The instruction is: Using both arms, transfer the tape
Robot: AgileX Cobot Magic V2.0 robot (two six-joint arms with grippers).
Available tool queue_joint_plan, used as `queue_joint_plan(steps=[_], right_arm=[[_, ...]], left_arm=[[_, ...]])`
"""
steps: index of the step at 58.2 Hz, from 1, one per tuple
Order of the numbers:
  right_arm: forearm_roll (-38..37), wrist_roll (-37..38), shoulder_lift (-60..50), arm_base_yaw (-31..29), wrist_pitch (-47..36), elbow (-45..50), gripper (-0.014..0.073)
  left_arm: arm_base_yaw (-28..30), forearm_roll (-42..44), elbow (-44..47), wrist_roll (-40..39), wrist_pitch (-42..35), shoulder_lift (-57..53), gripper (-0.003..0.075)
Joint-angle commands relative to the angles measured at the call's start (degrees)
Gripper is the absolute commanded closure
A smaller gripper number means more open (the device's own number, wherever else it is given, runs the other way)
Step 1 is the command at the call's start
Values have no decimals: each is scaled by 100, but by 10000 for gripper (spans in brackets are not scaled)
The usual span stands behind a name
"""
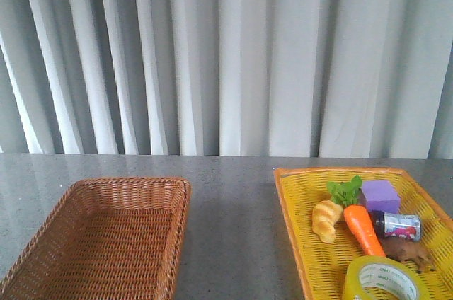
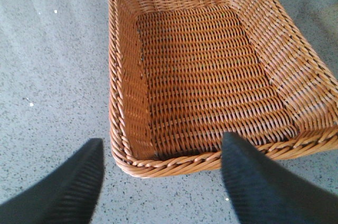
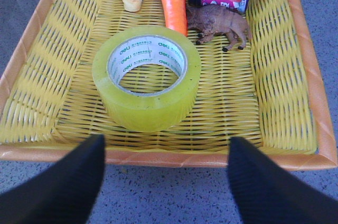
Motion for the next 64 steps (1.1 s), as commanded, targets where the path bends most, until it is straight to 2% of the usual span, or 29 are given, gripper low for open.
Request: queue_joint_plan(steps=[1,9,16,27,44,64], right_arm=[[-6,7,9,-33,-355,-186,11],[-154,482,187,-44,-441,-204,16],[-483,1017,640,-52,-271,-454,37],[-680,1063,1598,-52,274,-1336,76],[-703,473,3116,-33,1374,-2679,129],[-779,461,4569,-33,1935,-3762,141]], left_arm=[[7,-301,-199,22,-328,43,157],[-148,-788,-199,606,-256,49,163],[-523,-1334,-199,1359,-181,61,165],[-1072,-1853,-199,2092,-188,163,165],[-1182,-1923,-199,2125,-194,163,165],[-1182,-1923,-199,2125,-194,163,165]])
